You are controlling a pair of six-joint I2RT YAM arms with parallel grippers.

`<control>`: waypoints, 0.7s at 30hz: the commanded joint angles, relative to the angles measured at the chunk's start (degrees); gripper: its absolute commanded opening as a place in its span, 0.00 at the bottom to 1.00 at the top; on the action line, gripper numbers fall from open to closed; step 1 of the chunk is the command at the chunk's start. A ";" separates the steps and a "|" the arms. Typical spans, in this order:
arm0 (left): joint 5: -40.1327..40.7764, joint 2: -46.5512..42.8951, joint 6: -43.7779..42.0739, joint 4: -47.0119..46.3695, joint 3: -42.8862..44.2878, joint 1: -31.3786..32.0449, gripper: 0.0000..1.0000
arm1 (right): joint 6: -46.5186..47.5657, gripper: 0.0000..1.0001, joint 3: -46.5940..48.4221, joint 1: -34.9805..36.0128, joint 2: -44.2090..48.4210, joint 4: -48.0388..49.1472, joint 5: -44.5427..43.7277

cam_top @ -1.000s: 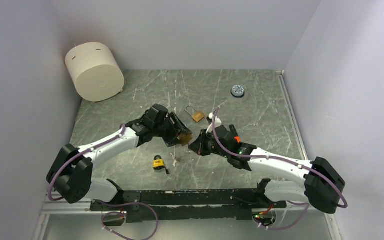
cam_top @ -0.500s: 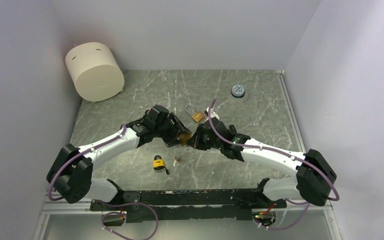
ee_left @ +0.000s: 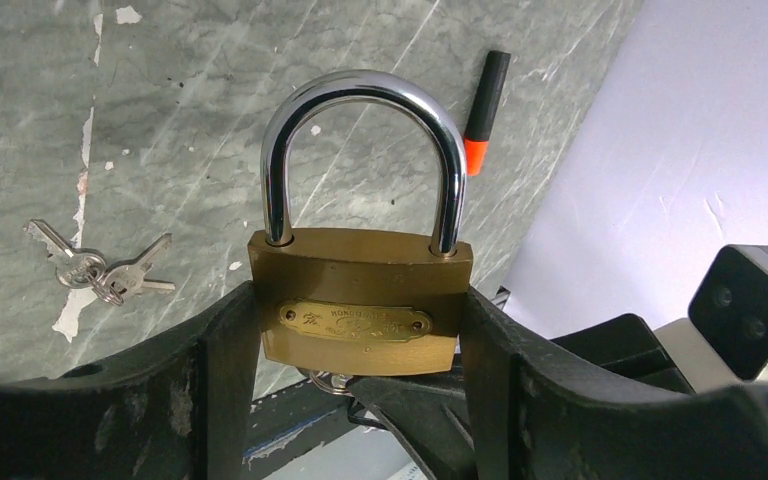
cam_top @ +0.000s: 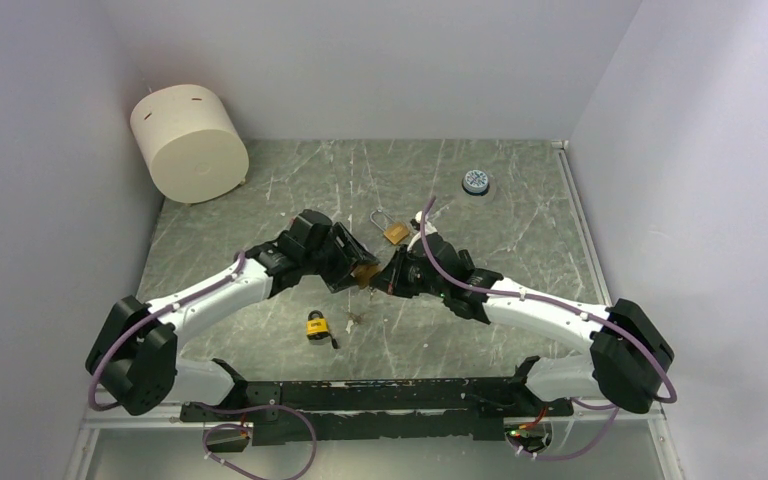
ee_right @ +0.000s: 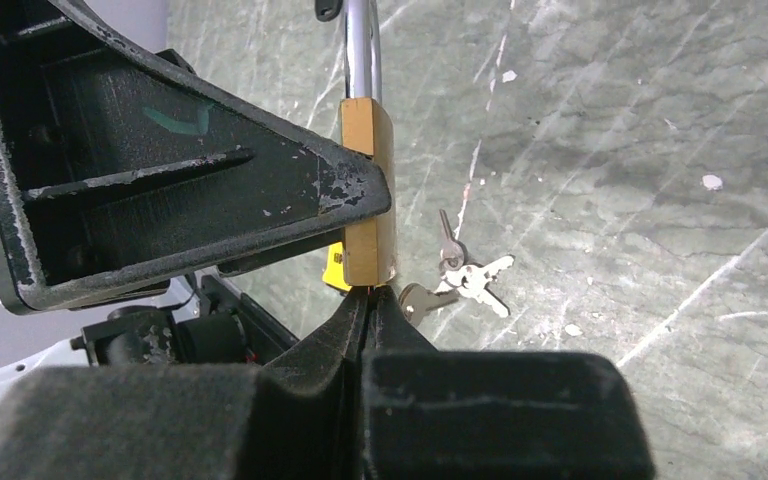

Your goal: Unlock with the key

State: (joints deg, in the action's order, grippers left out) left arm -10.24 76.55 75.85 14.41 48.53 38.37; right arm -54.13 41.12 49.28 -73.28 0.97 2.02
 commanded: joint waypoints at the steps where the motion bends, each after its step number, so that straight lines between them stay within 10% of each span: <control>1: -13.47 -5.73 1.23 -3.62 0.63 2.49 0.15 | -0.26 0.00 1.72 -2.32 -0.18 14.20 -3.21; 7: -13.18 -7.47 -4.28 -3.45 0.84 2.45 0.03 | -9.99 0.00 -4.48 -7.42 2.35 25.56 12.73; 21: -8.18 -13.63 -9.55 -13.38 -1.96 2.50 0.03 | -29.17 0.00 -14.66 -8.38 5.34 49.36 20.23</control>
State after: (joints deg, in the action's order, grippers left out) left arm -12.64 65.76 69.01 9.34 46.50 38.79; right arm -75.53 26.44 41.36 -67.88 31.97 21.85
